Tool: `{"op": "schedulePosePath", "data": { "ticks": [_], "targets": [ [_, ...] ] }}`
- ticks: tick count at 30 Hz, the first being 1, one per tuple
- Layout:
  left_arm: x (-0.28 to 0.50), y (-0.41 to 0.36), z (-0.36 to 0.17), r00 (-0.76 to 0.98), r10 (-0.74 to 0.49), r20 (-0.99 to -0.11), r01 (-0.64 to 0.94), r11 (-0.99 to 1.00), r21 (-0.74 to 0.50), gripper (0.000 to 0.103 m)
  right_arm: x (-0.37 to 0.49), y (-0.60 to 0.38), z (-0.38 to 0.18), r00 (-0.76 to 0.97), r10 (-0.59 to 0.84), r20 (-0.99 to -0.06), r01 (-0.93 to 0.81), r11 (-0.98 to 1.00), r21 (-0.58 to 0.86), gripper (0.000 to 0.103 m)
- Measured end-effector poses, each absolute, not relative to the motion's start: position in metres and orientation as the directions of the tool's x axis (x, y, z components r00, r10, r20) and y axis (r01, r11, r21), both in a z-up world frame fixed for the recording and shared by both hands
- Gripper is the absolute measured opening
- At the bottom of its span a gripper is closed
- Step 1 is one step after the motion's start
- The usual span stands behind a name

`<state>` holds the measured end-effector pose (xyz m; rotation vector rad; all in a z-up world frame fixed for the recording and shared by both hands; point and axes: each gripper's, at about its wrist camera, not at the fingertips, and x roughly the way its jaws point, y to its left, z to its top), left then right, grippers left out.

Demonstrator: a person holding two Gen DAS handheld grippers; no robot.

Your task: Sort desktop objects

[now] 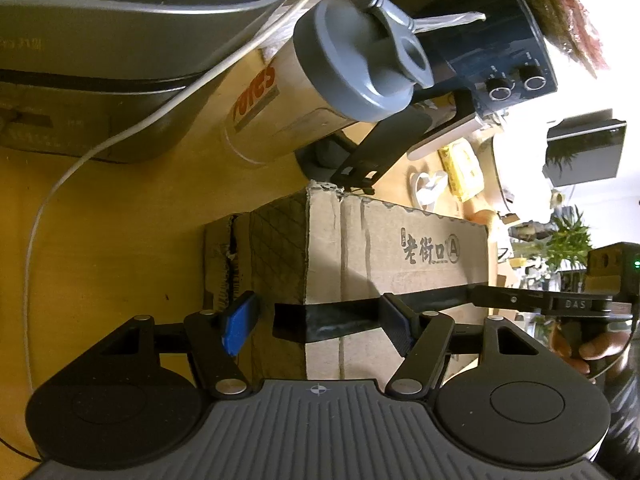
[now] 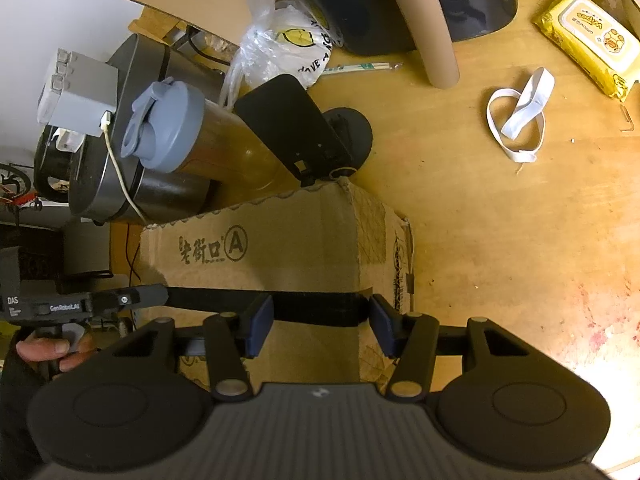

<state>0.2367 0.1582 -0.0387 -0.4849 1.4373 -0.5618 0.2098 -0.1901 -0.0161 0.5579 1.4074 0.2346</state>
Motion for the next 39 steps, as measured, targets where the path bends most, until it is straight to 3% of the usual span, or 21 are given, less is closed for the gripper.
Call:
{"op": "schedulePosePath", "data": {
  "ticks": [19, 21, 23, 24, 26, 39],
  "targets": [
    [0.2369, 0.1597, -0.0406, 0.043, -0.635, -0.771, 0.064, 0.772, -0.632, 0.065, 0.2104, -0.1895, -0.0167, 0.161, 0.469, -0.869, 0.164, 0.855, 0.492, 0.052],
    [0.2377, 0.1601, -0.0410, 0.038, -0.641, -0.767, 0.060, 0.767, -0.638, 0.066, 0.2102, -0.1895, -0.0169, 0.162, 0.471, -0.867, 0.164, 0.854, 0.494, 0.057],
    [0.2384, 0.1605, -0.0415, 0.032, -0.646, -0.762, 0.056, 0.763, -0.644, 0.075, 0.2110, -0.1890, -0.0181, 0.163, 0.476, -0.864, 0.166, 0.850, 0.499, 0.099],
    [0.2385, 0.1600, -0.0412, 0.030, -0.646, -0.763, 0.057, 0.763, -0.644, 0.090, 0.2117, -0.1881, -0.0188, 0.163, 0.465, -0.870, 0.170, 0.855, 0.489, 0.103],
    [0.2383, 0.1588, -0.0403, 0.025, -0.645, -0.764, 0.062, 0.764, -0.642, 0.101, 0.2118, -0.1867, -0.0188, 0.177, 0.438, -0.881, 0.163, 0.870, 0.466, 0.103],
    [0.2335, 0.1513, -0.0392, 0.002, -0.643, -0.766, 0.086, 0.763, -0.640, 0.103, 0.2061, -0.1873, -0.0210, 0.184, 0.435, -0.882, 0.162, 0.871, 0.463, 0.103]
  ]
}}
